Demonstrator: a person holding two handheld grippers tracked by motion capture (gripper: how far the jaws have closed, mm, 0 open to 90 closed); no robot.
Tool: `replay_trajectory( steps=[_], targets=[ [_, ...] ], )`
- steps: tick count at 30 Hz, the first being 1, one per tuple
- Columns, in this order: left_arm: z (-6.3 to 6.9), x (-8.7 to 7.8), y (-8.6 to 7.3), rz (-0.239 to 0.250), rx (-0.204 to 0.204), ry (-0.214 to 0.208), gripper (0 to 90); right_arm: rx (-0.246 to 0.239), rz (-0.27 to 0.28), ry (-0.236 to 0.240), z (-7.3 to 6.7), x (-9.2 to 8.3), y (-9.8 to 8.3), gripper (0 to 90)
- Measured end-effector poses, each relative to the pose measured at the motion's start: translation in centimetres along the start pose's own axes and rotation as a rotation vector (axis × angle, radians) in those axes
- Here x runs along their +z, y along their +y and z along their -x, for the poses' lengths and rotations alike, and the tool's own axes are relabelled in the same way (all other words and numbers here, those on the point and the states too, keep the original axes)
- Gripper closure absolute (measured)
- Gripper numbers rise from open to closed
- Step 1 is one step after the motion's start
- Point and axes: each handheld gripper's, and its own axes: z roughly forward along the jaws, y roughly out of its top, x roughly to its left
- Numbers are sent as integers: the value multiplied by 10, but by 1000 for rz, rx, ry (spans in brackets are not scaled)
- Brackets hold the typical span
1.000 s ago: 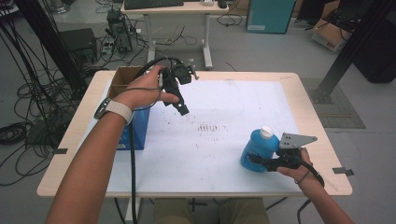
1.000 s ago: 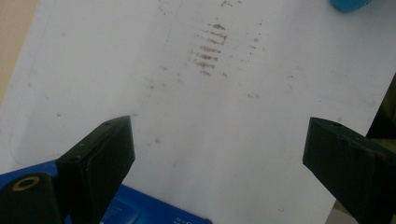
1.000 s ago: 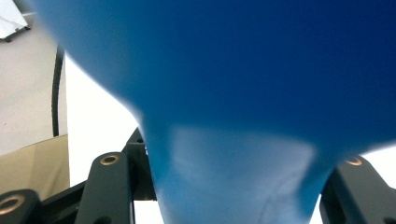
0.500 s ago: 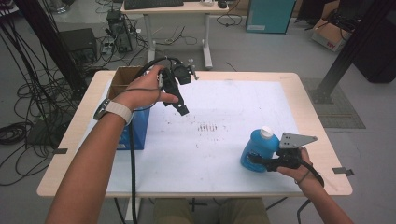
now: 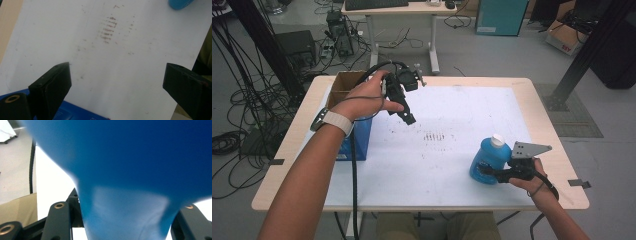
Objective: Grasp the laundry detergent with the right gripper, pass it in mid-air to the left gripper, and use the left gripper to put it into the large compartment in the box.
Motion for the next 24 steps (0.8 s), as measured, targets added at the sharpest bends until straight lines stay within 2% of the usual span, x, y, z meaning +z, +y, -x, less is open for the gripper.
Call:
replay_trajectory(
  steps=[5, 11, 14, 19, 20, 21, 22, 24],
  targets=[
    [5, -4, -1, 16, 9, 10, 85, -6, -13, 7, 2, 0, 2, 425],
    [14, -12, -1, 28, 29, -3, 79, 8, -23, 29, 3, 0, 7, 425],
    [18, -16, 0, 31, 53, 0, 77, 5, -25, 43, 3, -1, 14, 425],
    [27, -22, 3, 48, 73, 16, 70, -39, -28, 81, 7, -4, 27, 425],
    [29, -23, 4, 49, 79, 17, 70, -40, -33, 90, 7, -5, 30, 425],
    [31, -25, 5, 53, 84, 21, 69, -18, -43, 100, 5, -6, 33, 425],
    [32, -26, 6, 53, 86, 19, 69, -36, -44, 109, 7, -7, 37, 425],
    [35, -28, 7, 56, 92, 23, 68, -34, -54, 125, 6, -8, 42, 425]
  ],
)
